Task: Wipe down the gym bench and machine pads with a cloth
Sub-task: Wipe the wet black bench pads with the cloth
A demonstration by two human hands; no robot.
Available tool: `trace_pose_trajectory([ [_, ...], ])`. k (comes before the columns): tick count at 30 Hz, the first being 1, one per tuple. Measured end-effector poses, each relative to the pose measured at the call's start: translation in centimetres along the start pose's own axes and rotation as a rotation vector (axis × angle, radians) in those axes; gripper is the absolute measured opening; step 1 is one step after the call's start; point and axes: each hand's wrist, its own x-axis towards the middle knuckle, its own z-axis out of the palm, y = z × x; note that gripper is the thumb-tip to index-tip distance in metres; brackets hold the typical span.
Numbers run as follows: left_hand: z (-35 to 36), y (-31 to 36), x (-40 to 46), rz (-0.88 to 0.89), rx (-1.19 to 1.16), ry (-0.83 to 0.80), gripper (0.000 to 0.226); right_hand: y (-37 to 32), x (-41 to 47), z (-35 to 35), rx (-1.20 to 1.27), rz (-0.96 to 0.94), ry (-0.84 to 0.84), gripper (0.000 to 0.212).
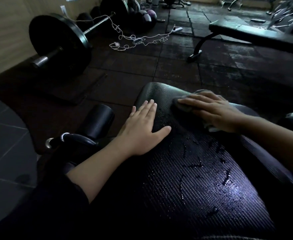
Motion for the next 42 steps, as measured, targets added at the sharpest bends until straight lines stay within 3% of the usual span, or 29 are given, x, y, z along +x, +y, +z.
trace_pose_trajectory([
  [4,0.1,0.1,0.0,-0.004,0.004,0.001,0.084,0.9,4.1,0.1,-0.022,0.260,0.057,0.043],
  [6,0.1,0.1,0.0,-0.005,0.001,0.006,0.083,-0.8,6.0,0.4,-0.033,0.290,0.065,0.044],
  [13,-0.5,-0.4,-1.3,-0.027,-0.226,0.086,0.074,-4.7,5.7,1.3,-0.038,0.016,0.066,0.046],
  [20,0.1,-1.8,-5.0,-0.122,-0.312,0.021,0.074,-4.8,4.2,1.7,-0.027,-0.261,0.063,0.044],
  [28,0.1,-1.3,-5.2,-0.196,-0.283,0.008,0.086,-9.1,11.4,1.4,-0.128,-0.205,-0.057,0.037],
  [33,-0.1,-1.3,-5.6,-0.202,-0.301,-0.005,0.085,-4.7,16.6,1.3,-0.089,-0.030,-0.110,0.033],
  [37,-0.1,-1.3,-5.6,-0.201,-0.312,-0.007,0.085,-1.8,14.2,0.9,0.118,0.114,-0.026,0.034],
  [42,-0.1,-1.3,-5.2,-0.191,-0.298,-0.007,0.086,-4.7,8.7,1.0,-0.116,0.007,0.010,0.041],
])
